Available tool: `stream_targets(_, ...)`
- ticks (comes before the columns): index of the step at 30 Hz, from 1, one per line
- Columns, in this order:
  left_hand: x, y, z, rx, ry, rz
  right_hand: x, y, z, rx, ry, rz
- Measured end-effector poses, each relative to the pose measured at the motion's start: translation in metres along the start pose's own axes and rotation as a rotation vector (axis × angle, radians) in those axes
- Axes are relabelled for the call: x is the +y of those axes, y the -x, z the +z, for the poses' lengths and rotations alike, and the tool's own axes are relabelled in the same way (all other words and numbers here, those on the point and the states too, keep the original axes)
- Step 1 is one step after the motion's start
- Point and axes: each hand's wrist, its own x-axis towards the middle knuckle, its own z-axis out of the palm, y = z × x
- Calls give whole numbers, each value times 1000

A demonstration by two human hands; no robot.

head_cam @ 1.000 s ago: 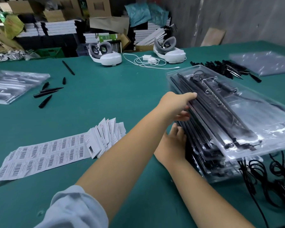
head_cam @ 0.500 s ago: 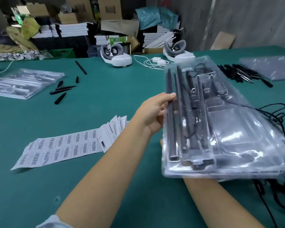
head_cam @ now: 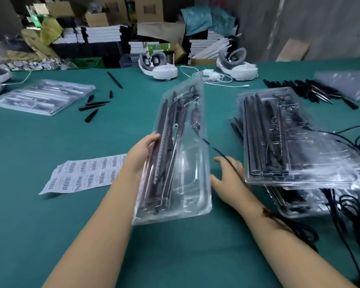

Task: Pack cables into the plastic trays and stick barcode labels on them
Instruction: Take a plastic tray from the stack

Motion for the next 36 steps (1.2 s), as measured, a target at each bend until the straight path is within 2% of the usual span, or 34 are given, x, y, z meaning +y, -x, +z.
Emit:
stream_targets(2,1,2,-25,48,-58,-8,-7,7,-2,-19,-68,-63)
stream_targets(4,6,5,-49,75,-62,5,-19,15,-5,-112,-41,-143)
stream_targets(6,13,8,-67,106,-42,50,-28,33,-6,-283,19,-253)
stream_targets(7,14,10,-76,134,-50,73,-30,45,-8,-421,-17,-302)
stream_targets(8,15,12,-85,172,-72,96,-31,57,-12,-607,-125,-329)
stream_targets(9,14,14,-93,203,-80,110,-31,68,-17,-806,-353,-322)
stream_targets(10,12,16,-100,211,-68,100,-33,77,-26,-957,-688,-256)
stream_targets(11,11,17,-105,207,-56,80,-33,81,-33,-999,-1062,-123)
stream_targets(12,9,17,-108,200,-71,65,-30,82,-39,-944,-1370,20)
stream_targets(13,8,16,-111,194,-111,59,-26,81,-42,-815,-1578,185)
stream_targets(14,7,15,-110,194,-153,54,-21,79,-42,-612,-1675,288)
stream_targets(15,7,15,-107,189,-176,51,-20,78,-44,-416,-1716,306)
stream_targets(16,6,15,-103,153,-156,30,-19,76,-47,-291,-1754,282)
stream_targets(17,5,17,-97,102,-115,-2,-17,73,-48,-234,-1820,254)
stream_targets(18,5,19,-91,56,-90,-17,-15,70,-49,-242,-1923,201)
stream_targets(19,2,17,-89,33,-127,-3,-12,69,-50,-318,-2066,143)
stream_targets(20,-1,16,-86,33,-227,32,-12,68,-52,-428,-2205,101)
stream_targets(21,-4,16,-82,55,-340,77,-12,68,-55,-459,-2274,83)
stream_targets(23,-6,19,-73,119,-425,125,-7,67,-60,-414,-2364,50)
stream_targets(25,-11,21,-64,90,-364,123,-2,64,-63,-419,-2447,-7)
stream_targets(27,-18,22,-53,61,-326,119,2,64,-67,-430,-2472,-47)
stream_targets(29,-26,25,-42,19,-249,90,4,64,-65,-329,-2390,-26)
stream_targets(30,-30,27,-35,-6,-216,67,2,64,-60,-203,-2194,7)
stream_targets(32,-38,28,-22,-58,-196,25,-2,59,-47,36,-1530,130)
stream_targets(34,-40,32,-7,-104,-174,8,-11,54,-40,30,-1052,229)
stream_targets(35,-40,33,0,-127,-155,10,-14,53,-37,-25,-954,280)
stream_targets(36,-40,34,7,-136,-152,14,-15,52,-36,-90,-970,301)
